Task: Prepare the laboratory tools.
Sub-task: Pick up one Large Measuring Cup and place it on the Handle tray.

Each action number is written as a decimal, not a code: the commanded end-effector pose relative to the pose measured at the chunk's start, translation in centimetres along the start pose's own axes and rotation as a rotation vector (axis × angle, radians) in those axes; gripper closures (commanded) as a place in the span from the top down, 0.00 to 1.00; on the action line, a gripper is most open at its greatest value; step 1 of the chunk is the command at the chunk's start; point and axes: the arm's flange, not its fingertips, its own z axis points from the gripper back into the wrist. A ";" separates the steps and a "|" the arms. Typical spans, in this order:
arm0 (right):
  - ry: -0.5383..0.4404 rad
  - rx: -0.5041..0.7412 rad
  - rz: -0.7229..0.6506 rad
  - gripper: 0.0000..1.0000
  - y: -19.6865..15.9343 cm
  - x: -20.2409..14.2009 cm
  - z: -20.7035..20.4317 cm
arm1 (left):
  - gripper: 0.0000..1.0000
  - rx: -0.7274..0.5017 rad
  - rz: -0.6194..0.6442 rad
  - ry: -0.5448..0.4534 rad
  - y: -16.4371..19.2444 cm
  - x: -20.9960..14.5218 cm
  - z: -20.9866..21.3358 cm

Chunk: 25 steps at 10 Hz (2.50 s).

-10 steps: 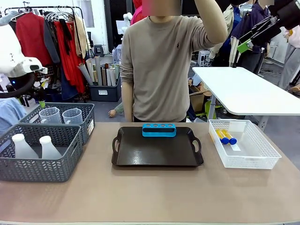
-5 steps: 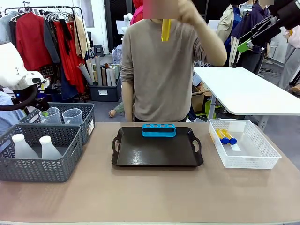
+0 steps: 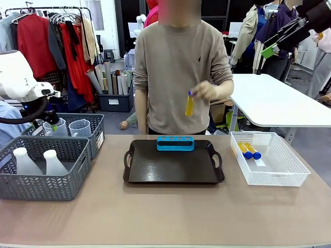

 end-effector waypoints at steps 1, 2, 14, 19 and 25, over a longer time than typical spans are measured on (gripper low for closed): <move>-0.006 0.003 0.005 1.00 0.1 0.2 0.0 | 1.00 0.005 0.011 0.001 0.5 -0.3 0.0; -0.006 0.003 0.005 1.00 0.1 0.2 0.0 | 1.00 0.005 0.011 0.001 0.5 -0.3 0.0; -0.006 0.003 0.005 1.00 0.1 0.2 0.0 | 0.00 -0.002 0.011 0.031 2.0 0.8 -2.9; -0.006 0.003 0.005 1.00 0.1 0.2 0.0 | 0.00 0.006 0.002 -0.010 1.4 0.9 -1.3; -0.006 0.003 0.005 1.00 0.1 0.2 0.0 | 0.00 0.061 -0.091 -0.031 -2.8 0.9 9.6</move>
